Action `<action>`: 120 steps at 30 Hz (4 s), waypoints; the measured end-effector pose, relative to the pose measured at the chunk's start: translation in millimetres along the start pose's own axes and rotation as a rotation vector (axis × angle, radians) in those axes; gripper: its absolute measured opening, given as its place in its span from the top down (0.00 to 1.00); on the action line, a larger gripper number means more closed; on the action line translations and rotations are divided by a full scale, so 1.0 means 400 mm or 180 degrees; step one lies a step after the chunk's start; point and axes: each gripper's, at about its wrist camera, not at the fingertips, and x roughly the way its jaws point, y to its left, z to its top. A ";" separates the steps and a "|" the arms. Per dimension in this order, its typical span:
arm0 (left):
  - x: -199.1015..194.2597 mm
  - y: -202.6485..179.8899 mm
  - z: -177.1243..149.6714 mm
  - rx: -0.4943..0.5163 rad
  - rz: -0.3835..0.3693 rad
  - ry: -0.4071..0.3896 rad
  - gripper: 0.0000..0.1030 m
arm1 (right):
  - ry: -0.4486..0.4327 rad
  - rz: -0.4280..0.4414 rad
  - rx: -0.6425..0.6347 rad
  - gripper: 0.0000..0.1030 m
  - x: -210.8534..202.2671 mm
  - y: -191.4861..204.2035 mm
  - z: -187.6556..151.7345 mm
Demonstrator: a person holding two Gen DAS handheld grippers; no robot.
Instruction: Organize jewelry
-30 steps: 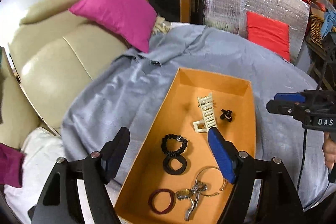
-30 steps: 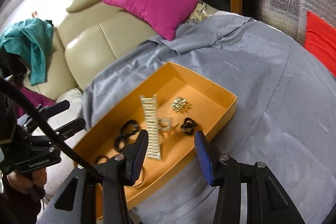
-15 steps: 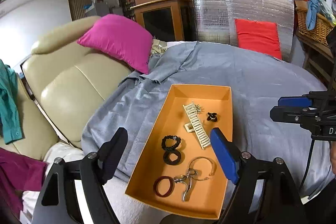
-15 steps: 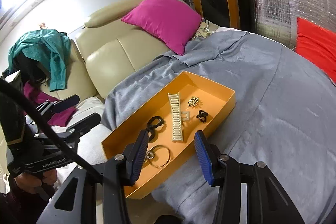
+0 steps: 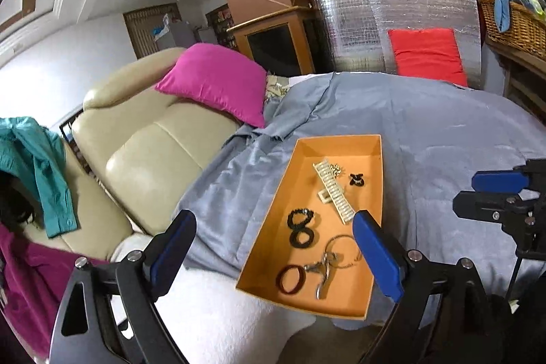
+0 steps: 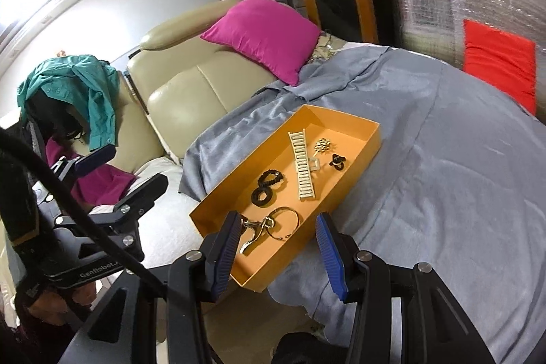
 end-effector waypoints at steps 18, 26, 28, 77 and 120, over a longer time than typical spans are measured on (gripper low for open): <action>-0.133 0.063 -0.055 -0.0255 0.0314 0.0082 0.10 | -0.0257 -0.0137 0.0257 0.46 -0.145 0.102 -0.101; -0.169 0.072 -0.051 -0.0235 0.0352 0.0020 0.10 | -0.0351 -0.0149 0.0292 0.44 -0.184 0.127 -0.118; -0.181 0.070 -0.051 -0.0223 0.0370 -0.0015 0.10 | -0.0376 -0.0168 0.0292 0.44 -0.188 0.133 -0.121; -0.198 0.087 -0.062 -0.0224 0.0425 -0.0042 0.10 | -0.0495 -0.0306 0.0238 0.43 -0.194 0.159 -0.135; -0.180 0.125 -0.077 -0.0335 0.0451 0.0007 0.10 | -0.0453 -0.0314 0.0179 0.43 -0.168 0.168 -0.128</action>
